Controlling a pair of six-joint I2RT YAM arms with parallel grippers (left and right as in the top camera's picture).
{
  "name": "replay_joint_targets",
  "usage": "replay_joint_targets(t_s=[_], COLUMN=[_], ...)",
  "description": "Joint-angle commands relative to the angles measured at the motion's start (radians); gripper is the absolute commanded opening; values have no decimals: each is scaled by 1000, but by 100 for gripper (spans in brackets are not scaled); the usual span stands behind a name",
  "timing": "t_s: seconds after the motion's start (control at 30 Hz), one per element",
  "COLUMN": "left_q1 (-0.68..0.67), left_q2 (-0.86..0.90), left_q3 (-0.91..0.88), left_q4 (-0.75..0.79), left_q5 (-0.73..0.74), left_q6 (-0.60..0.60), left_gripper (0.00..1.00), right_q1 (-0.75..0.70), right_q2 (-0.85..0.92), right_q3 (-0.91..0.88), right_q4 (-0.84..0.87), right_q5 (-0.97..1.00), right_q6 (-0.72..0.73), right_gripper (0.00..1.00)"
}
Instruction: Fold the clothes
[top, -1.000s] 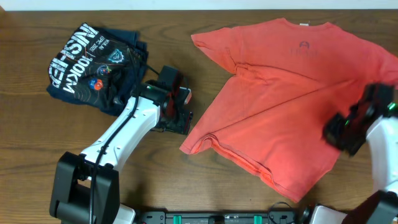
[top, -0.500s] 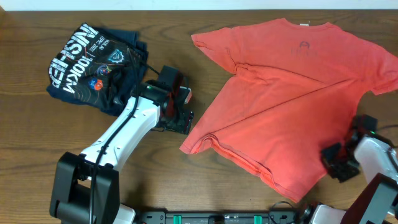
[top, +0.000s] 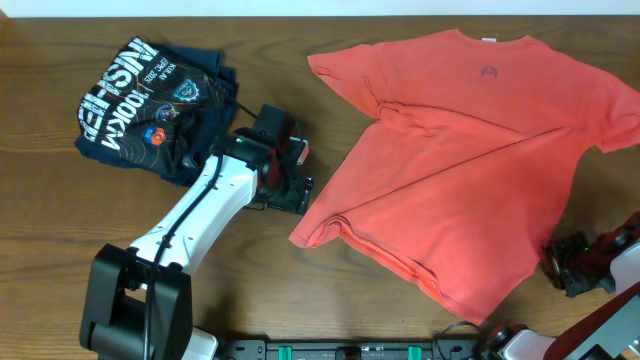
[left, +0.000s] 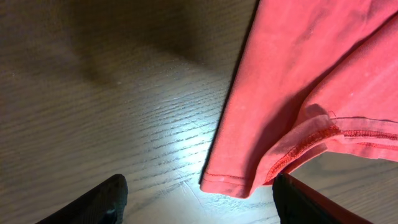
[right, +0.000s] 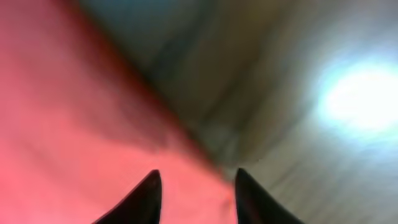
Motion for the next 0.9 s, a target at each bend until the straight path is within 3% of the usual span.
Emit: replay_joint_targets(t_s=[0.0, 0.13, 0.47, 0.53, 0.63, 0.67, 0.87], left_q1=[1, 0, 0, 0, 0, 0, 0], left_q2=[-21, -21, -21, -21, -21, -21, -21], left_q3=[7, 7, 7, 7, 7, 7, 7], left_q4=[-2, 5, 9, 9, 8, 8, 11], left_q5=[2, 2, 3, 3, 3, 3, 3], left_q6=[12, 12, 12, 12, 12, 12, 12], left_gripper=[77, 77, 77, 77, 77, 77, 77], right_q1=[-3, -3, -3, -3, -3, -3, -25], right_q2=[2, 2, 3, 3, 2, 2, -2], right_q3=[20, 6, -116, -140, -150, -146, -53], right_q4=[-45, -83, 30, 64, 84, 83, 50], right_q5=[-128, 50, 93, 63, 57, 56, 73], right_q6=[-133, -98, -58, -58, -58, -58, 44], right_gripper=[44, 46, 45, 36, 5, 1, 1])
